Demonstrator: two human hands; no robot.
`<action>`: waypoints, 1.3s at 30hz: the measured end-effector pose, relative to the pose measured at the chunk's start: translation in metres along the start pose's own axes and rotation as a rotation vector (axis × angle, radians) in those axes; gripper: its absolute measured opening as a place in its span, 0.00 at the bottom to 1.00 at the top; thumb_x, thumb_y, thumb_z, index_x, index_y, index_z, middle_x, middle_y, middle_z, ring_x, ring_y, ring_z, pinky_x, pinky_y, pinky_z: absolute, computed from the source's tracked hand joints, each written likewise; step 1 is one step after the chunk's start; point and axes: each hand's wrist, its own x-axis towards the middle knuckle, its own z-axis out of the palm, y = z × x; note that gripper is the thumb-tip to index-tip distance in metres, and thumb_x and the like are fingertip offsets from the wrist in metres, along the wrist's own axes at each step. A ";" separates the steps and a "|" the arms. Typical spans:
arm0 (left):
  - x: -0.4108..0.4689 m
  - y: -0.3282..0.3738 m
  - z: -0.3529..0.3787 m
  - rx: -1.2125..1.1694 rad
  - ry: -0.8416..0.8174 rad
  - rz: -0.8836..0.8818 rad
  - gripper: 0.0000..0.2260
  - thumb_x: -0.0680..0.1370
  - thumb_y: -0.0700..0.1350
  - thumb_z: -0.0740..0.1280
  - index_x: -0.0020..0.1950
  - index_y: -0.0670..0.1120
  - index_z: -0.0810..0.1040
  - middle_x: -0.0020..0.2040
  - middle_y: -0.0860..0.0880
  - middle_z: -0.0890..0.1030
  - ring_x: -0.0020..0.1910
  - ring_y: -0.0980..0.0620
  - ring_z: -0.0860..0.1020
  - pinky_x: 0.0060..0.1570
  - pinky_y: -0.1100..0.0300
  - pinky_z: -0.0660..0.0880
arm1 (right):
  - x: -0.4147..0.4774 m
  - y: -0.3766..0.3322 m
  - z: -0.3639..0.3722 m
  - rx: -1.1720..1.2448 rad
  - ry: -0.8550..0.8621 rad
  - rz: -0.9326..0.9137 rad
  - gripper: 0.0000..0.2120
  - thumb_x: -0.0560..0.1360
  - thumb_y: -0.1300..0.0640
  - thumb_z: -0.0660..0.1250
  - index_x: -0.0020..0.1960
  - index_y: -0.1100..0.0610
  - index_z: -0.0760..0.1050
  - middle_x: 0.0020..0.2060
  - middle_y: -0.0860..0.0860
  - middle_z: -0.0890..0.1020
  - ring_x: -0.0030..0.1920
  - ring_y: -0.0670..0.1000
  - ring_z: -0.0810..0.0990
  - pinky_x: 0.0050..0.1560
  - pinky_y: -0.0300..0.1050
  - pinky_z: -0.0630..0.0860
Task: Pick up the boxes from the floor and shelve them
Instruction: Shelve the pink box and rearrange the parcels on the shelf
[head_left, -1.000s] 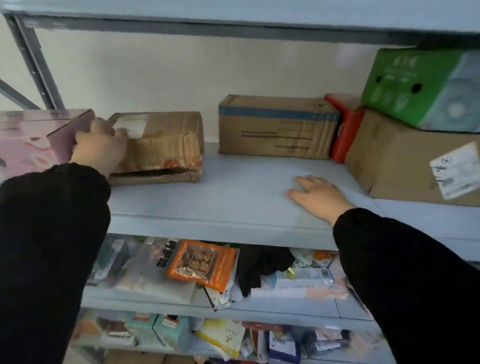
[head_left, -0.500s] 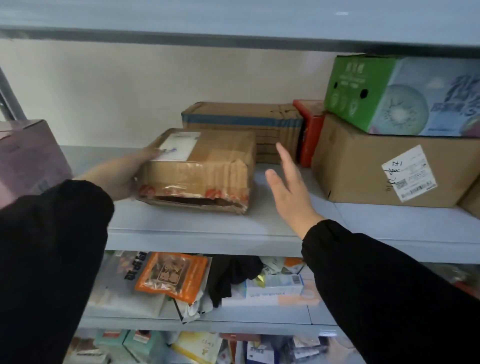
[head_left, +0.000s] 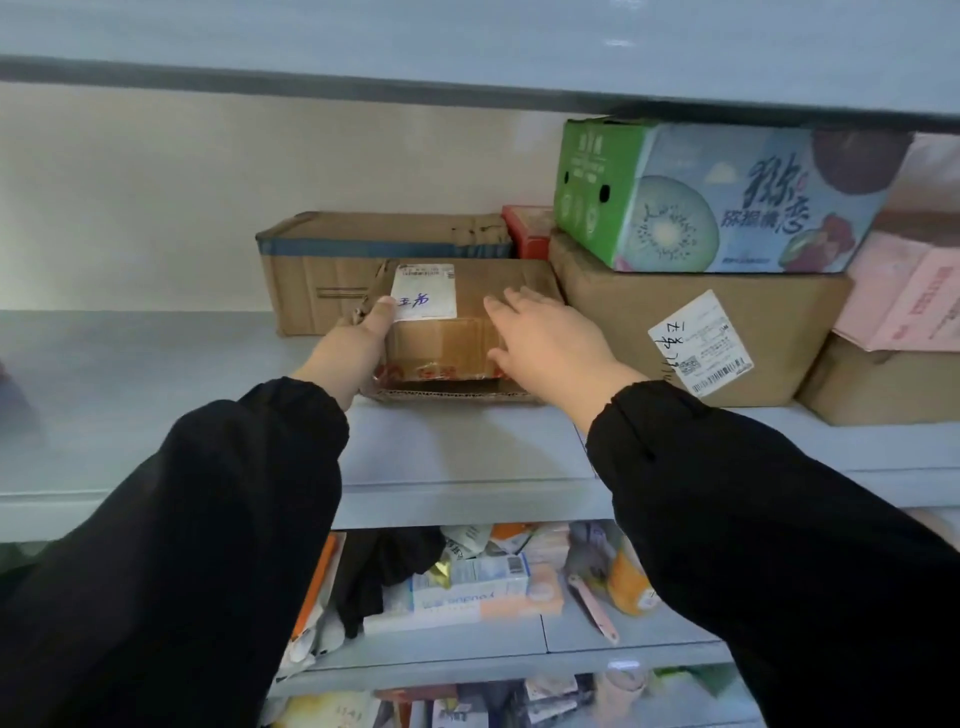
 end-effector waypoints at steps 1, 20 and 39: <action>0.000 0.002 0.004 0.022 0.016 0.003 0.41 0.78 0.71 0.55 0.80 0.43 0.59 0.71 0.41 0.73 0.65 0.39 0.75 0.63 0.47 0.73 | 0.000 0.003 0.004 -0.002 -0.008 -0.001 0.31 0.84 0.51 0.61 0.82 0.58 0.54 0.79 0.60 0.62 0.79 0.59 0.59 0.78 0.51 0.58; -0.113 -0.057 -0.341 1.216 0.569 0.537 0.23 0.76 0.55 0.56 0.65 0.48 0.80 0.57 0.39 0.79 0.60 0.33 0.72 0.61 0.40 0.71 | 0.038 -0.277 0.032 0.330 -0.343 -0.247 0.37 0.78 0.29 0.50 0.78 0.51 0.64 0.77 0.53 0.67 0.75 0.58 0.65 0.72 0.57 0.65; -0.085 -0.186 -0.532 0.765 0.492 -0.173 0.40 0.78 0.64 0.66 0.82 0.59 0.47 0.78 0.38 0.60 0.69 0.33 0.71 0.65 0.43 0.71 | 0.138 -0.480 -0.080 0.633 -0.181 -0.311 0.42 0.76 0.34 0.65 0.82 0.42 0.47 0.77 0.60 0.65 0.73 0.64 0.69 0.69 0.55 0.72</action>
